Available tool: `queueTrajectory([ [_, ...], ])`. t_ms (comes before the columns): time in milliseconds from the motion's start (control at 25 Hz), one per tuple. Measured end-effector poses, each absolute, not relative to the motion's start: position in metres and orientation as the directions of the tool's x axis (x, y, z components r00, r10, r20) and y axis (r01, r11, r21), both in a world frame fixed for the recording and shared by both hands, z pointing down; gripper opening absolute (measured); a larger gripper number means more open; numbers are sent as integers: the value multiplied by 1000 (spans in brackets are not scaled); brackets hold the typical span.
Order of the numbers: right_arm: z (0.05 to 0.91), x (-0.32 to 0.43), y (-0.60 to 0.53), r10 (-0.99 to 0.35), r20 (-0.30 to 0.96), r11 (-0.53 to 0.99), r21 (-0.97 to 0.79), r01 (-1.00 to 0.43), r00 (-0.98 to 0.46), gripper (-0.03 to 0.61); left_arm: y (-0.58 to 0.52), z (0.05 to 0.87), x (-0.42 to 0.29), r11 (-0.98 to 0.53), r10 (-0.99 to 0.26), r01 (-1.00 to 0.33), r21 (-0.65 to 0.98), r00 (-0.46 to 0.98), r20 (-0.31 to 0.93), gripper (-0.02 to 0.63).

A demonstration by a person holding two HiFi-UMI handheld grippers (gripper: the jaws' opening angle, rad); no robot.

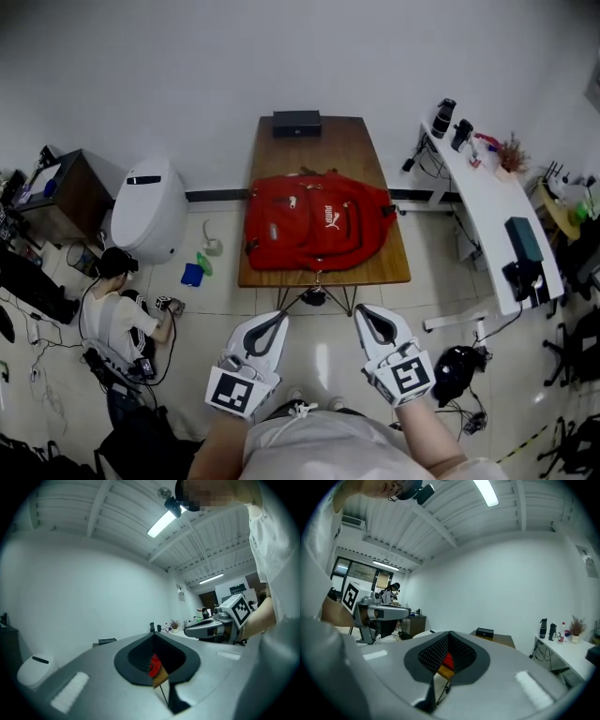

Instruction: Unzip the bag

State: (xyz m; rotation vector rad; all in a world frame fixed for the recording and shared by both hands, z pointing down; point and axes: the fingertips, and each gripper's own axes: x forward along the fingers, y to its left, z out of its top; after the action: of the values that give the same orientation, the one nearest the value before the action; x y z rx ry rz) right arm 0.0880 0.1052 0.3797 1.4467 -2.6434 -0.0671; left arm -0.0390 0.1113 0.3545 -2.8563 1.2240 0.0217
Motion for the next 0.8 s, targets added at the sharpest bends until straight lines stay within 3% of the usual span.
queueTrajectory([
  [800, 386, 97, 100, -827, 115, 560, 106, -821, -550, 6, 109, 370, -43, -673, -740, -739, -25, 673, 5, 6],
])
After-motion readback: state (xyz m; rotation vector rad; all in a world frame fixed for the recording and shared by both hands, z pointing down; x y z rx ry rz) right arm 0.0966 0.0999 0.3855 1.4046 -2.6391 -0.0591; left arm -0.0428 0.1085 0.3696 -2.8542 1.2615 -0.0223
